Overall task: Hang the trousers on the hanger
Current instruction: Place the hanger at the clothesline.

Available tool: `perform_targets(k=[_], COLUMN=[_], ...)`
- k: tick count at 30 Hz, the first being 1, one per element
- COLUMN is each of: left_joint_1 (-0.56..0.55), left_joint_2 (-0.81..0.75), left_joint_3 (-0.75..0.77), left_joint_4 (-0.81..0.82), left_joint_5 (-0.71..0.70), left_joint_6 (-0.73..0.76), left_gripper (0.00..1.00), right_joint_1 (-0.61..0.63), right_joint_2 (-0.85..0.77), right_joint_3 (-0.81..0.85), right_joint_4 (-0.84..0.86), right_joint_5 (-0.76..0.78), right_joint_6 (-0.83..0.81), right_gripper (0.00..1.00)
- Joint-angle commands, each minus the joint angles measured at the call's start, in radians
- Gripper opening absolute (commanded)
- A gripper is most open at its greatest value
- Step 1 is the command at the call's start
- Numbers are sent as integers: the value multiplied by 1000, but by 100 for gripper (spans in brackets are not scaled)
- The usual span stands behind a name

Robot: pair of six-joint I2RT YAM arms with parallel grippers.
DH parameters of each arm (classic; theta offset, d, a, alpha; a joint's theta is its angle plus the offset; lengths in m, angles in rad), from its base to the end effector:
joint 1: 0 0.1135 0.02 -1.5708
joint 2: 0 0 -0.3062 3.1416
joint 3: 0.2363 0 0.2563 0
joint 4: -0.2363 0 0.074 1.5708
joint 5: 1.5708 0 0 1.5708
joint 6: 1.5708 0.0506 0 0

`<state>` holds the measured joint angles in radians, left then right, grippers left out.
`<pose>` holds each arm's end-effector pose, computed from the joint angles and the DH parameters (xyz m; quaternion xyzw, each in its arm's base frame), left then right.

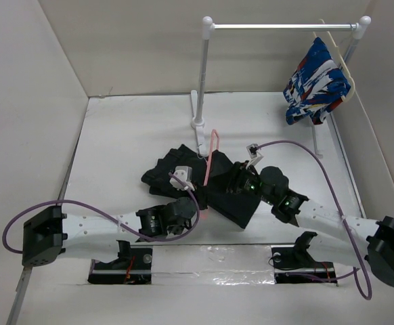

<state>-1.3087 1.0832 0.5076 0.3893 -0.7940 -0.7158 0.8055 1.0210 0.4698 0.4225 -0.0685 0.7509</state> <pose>0.0934 -0.2087 0.2784 -0.0286 0.7511 -0.3414 0.5644 0.1549 0.1662 0.2792 -0.0431 0.7498 0.4815 0.4518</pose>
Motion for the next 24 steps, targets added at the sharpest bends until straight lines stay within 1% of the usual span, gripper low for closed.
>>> perform_targets(k=[1, 6, 10, 11, 16, 17, 19, 20, 21, 24], left_joint_1=[-23, -23, -23, -23, -23, -23, -23, -23, -23, -23], left_joint_2=[-58, -49, -32, -31, -39, -48, -61, -78, -89, -129], left_joint_3=[81, 98, 115, 120, 132, 131, 123, 120, 112, 114], left_joint_4=[82, 106, 121, 123, 129, 126, 125, 125, 123, 103], left_joint_5=[-82, -31, 33, 45, 136, 144, 162, 165, 164, 157], left_joint_6=[52, 87, 120, 127, 173, 183, 190, 191, 197, 222], left_gripper=[0, 0, 0, 0, 0, 0, 0, 0, 0, 0], right_joint_1=[43, 63, 63, 63, 63, 63, 63, 63, 72, 72], right_joint_2=[43, 109, 168, 185, 232, 246, 258, 261, 269, 272], right_joint_3=[32, 18, 12, 10, -2, -3, 4, 9, 9, 9], right_joint_4=[159, 241, 340, 364, 473, 502, 522, 542, 558, 630], right_joint_5=[100, 112, 59, 43, 35, 27, 0, -7, -10, -7], right_joint_6=[79, 117, 145, 153, 203, 211, 229, 238, 263, 327], right_gripper=[58, 56, 51, 49, 41, 33, 25, 17, 13, 5])
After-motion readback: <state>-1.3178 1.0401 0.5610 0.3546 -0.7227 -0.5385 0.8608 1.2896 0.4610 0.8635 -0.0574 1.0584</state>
